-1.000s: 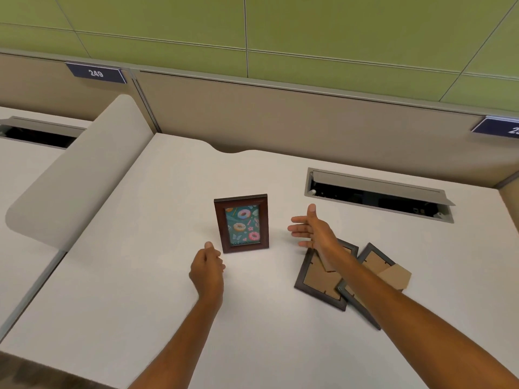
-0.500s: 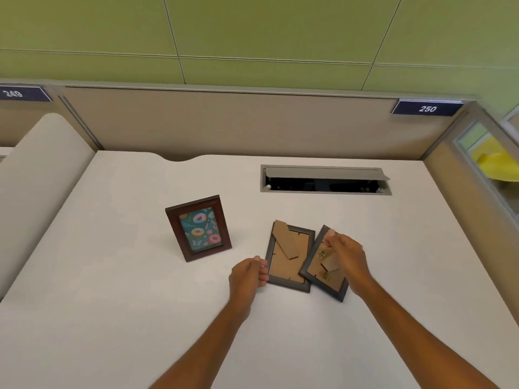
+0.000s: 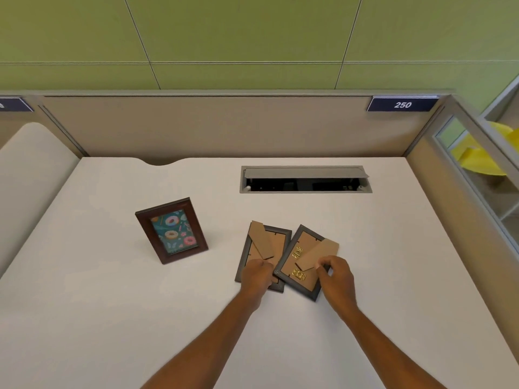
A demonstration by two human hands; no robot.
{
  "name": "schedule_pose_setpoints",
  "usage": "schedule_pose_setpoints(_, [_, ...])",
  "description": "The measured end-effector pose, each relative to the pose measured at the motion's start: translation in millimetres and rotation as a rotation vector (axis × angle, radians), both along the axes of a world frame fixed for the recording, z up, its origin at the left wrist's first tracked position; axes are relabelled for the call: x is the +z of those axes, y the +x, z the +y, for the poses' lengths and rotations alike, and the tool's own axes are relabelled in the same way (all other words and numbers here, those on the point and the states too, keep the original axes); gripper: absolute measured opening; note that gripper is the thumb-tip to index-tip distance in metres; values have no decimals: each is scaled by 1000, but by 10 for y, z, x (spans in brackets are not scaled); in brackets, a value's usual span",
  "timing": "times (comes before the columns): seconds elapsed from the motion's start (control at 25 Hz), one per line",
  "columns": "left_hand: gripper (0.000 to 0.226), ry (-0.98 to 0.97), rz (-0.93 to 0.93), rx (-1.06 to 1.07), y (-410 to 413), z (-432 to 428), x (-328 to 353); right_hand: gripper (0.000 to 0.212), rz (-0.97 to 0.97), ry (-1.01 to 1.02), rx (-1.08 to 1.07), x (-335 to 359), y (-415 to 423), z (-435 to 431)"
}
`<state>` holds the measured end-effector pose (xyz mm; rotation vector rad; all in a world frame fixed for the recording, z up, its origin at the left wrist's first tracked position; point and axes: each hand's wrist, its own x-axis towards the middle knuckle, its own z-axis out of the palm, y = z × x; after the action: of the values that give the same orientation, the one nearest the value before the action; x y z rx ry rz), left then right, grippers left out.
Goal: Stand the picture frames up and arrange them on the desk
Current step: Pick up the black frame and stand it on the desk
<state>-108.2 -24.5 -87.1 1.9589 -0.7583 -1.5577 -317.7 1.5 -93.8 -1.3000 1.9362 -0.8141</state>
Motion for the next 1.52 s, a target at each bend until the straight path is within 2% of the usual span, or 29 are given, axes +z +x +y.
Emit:
schedule_pose_setpoints(0.64, [23, -99, -255, 72, -442, 85, 101, 13, -63, 17, 12, -119, -15, 30])
schedule_pose_setpoints(0.84, [23, -20, -189, 106, -412, -3, 112, 18, -114, -21, -30, -121, -16, 60])
schedule_pose_setpoints(1.08, [15, -31, -101, 98, -357, -36, 98, 20, -214, -65, -61, -98, -54, 90])
schedule_pose_setpoints(1.2, [19, -82, -94, 51, -333, -50, 152, 35, -222, -47, -33, -102, -135, 92])
schedule_pose_setpoints(1.32, [21, -111, -96, 25, -322, -85, 248, 57, -156, -48, 84, -82, -254, 117])
schedule_pose_setpoints(1.52, [15, -60, 73, 108, -275, -223, 480, 60, 48, -133, 298, -24, -478, 83])
